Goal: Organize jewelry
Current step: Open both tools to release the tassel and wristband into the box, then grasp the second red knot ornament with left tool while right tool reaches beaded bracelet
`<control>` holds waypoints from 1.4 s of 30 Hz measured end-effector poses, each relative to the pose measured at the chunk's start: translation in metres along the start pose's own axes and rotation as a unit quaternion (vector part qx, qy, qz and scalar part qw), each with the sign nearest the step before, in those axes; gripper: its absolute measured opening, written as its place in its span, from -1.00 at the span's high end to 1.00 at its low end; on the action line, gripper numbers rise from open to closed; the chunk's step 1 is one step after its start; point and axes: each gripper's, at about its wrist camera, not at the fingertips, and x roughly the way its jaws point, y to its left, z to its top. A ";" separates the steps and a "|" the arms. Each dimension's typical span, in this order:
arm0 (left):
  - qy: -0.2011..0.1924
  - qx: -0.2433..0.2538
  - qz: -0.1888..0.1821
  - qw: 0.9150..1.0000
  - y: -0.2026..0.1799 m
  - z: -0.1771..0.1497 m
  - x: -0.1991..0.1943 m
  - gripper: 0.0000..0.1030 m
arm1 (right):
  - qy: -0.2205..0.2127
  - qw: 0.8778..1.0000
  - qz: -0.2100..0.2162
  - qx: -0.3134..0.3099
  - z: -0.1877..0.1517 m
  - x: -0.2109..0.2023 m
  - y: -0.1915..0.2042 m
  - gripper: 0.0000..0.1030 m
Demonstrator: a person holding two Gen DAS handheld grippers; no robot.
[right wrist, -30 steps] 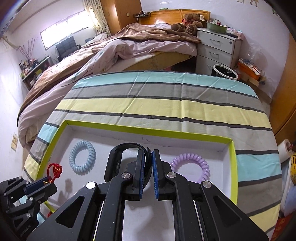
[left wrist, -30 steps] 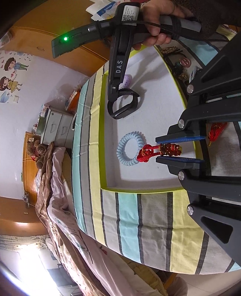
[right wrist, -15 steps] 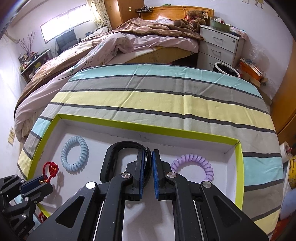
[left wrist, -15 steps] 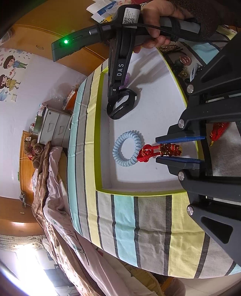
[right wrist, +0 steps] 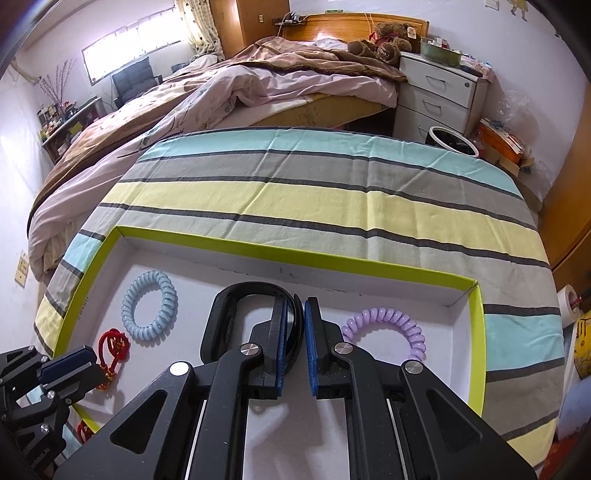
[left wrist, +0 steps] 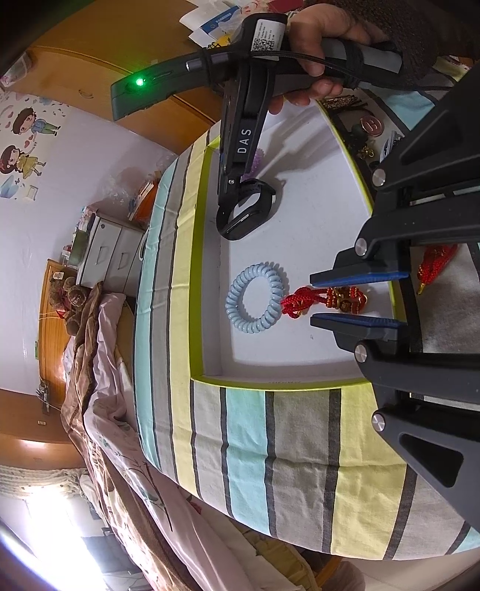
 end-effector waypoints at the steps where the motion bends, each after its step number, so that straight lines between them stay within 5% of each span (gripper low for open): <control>1: -0.001 -0.001 0.000 1.000 0.001 0.000 -0.001 0.73 | -0.001 1.000 0.001 0.000 0.000 -0.001 0.000 0.76; 8: -0.018 -0.006 -0.014 1.000 0.001 -0.004 -0.017 0.24 | -0.016 1.000 0.011 0.007 -0.002 -0.012 -0.002 0.68; 12: -0.027 -0.004 -0.020 0.999 -0.001 -0.007 -0.030 0.24 | -0.035 0.999 0.017 0.007 -0.007 -0.030 0.000 0.60; 16: -0.038 -0.010 -0.027 0.999 -0.001 -0.012 -0.044 0.24 | -0.057 0.998 0.035 0.005 -0.019 -0.052 0.003 0.33; 31: -0.050 -0.023 -0.046 0.997 0.000 -0.051 -0.078 0.23 | -0.083 0.993 0.080 0.008 -0.094 -0.102 0.003 0.32; 42: -0.032 -0.033 -0.046 0.998 0.005 -0.071 -0.075 0.22 | -0.069 0.986 0.138 -0.056 -0.106 -0.098 0.041 0.33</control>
